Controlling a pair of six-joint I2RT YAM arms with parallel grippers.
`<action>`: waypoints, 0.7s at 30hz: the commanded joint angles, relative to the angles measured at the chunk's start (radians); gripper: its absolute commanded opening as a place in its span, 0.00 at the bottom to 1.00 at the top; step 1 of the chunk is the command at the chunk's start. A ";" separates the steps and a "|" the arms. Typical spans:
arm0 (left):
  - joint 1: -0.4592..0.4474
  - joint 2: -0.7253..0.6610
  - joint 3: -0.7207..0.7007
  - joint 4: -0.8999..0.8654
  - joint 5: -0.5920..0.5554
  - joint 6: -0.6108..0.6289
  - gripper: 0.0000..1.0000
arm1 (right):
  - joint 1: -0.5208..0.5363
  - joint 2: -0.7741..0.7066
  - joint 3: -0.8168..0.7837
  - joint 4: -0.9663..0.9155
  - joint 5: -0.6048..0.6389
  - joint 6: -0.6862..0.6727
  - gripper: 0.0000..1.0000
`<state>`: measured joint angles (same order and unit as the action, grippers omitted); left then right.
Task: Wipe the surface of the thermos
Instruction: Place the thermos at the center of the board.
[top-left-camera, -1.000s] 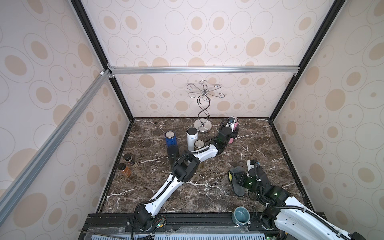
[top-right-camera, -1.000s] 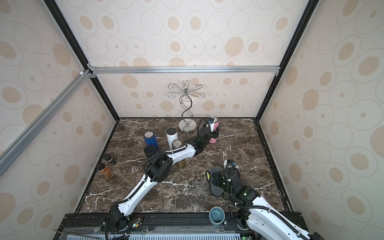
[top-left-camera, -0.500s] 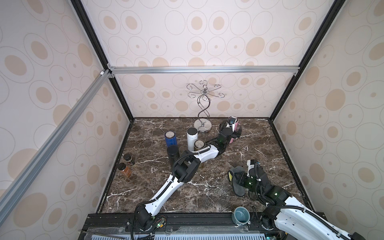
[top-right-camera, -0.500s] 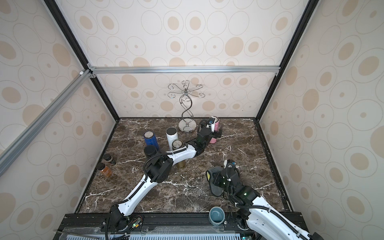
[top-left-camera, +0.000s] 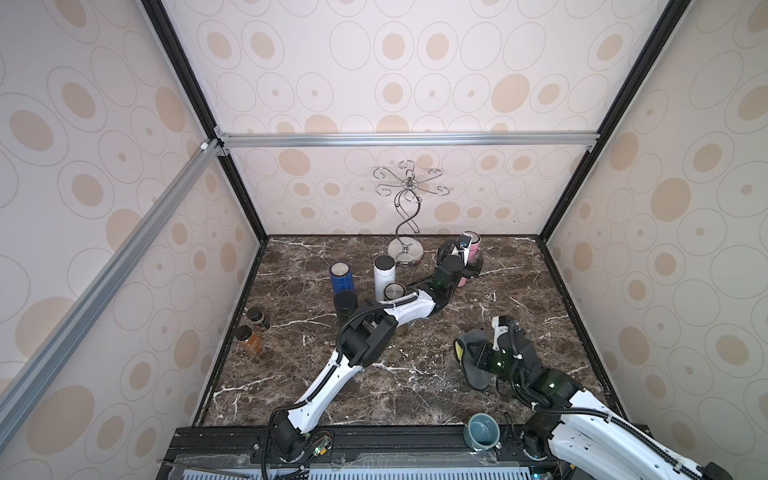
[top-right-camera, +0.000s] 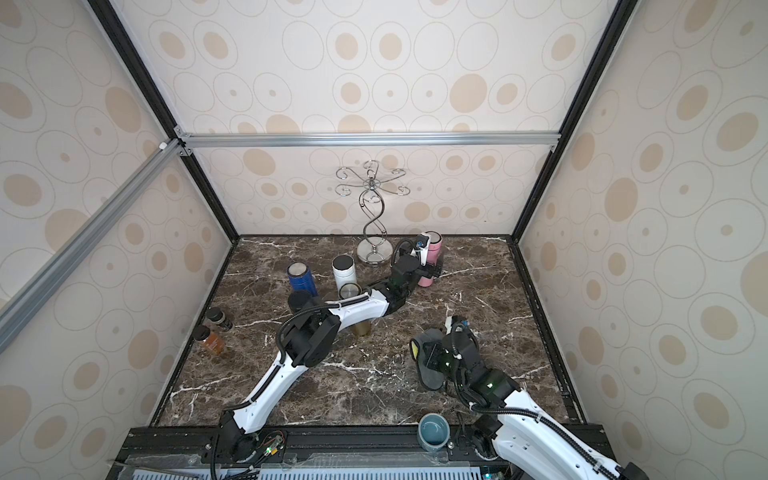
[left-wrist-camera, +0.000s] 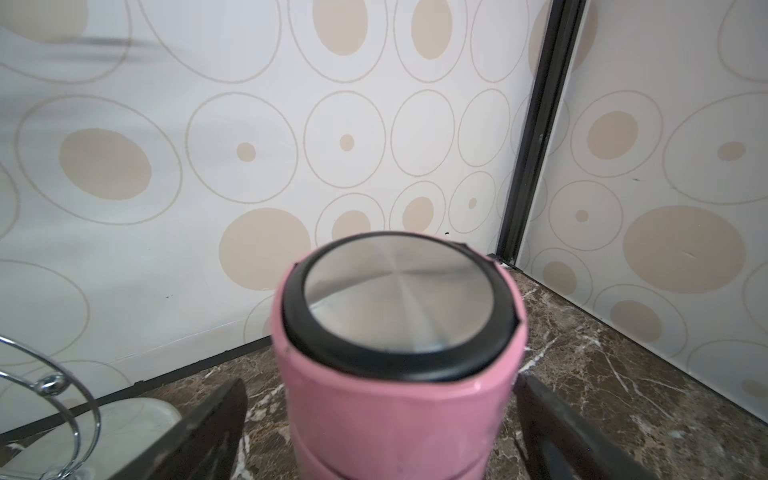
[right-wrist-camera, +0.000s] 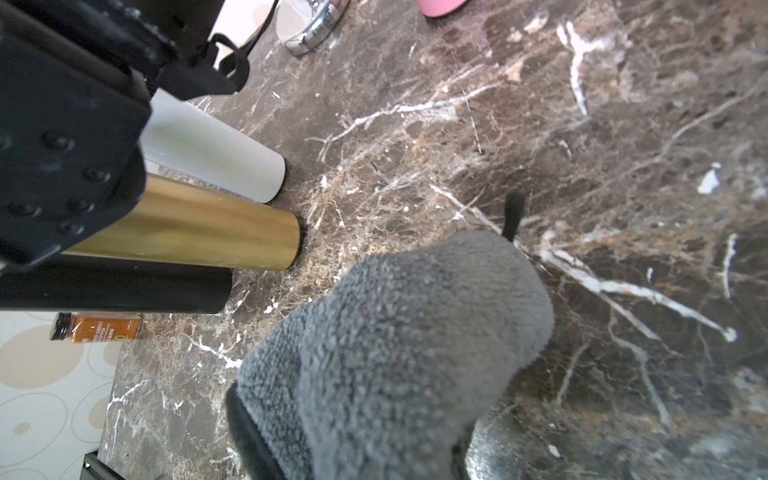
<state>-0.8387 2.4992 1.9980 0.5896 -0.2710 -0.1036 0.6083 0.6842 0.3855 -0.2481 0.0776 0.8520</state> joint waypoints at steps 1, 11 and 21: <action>-0.017 -0.086 -0.023 0.002 0.009 0.023 1.00 | -0.007 0.020 0.049 0.006 -0.010 -0.027 0.00; -0.020 -0.103 -0.047 0.013 0.016 0.057 1.00 | -0.009 0.107 0.079 0.059 -0.025 -0.039 0.00; -0.019 -0.004 0.095 -0.008 0.045 0.083 1.00 | -0.011 0.177 0.100 0.096 -0.033 -0.034 0.00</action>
<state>-0.8551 2.4573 2.0197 0.5896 -0.2451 -0.0566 0.6044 0.8597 0.4435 -0.1719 0.0444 0.8207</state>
